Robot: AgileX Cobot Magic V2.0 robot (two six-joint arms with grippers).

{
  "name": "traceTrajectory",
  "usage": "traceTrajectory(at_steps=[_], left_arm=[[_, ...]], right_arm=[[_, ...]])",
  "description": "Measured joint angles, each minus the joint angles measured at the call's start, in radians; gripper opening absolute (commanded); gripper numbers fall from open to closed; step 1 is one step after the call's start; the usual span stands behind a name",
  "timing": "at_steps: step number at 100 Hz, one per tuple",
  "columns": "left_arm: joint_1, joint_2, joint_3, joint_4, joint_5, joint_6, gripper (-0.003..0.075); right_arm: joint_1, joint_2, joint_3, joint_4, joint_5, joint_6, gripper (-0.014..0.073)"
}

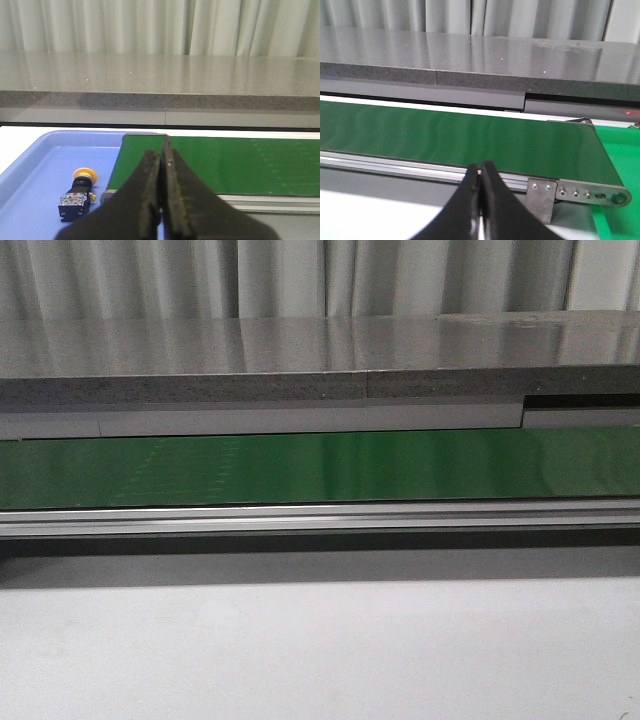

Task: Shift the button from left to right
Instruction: 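Move the left gripper over the blue tray toward the yellow button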

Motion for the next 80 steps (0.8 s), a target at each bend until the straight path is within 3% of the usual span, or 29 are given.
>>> traceTrajectory(at_steps=[56, 80], left_arm=[[0.0, 0.0, 0.0, 0.002, -0.028, 0.0, -0.002], [0.0, 0.021, -0.07, 0.004, 0.098, 0.0, -0.002]], right_arm=[[0.0, 0.0, 0.0, 0.0, 0.0, 0.0, -0.0068], [0.0, 0.0, 0.0, 0.0, 0.0, 0.0, -0.0068]])
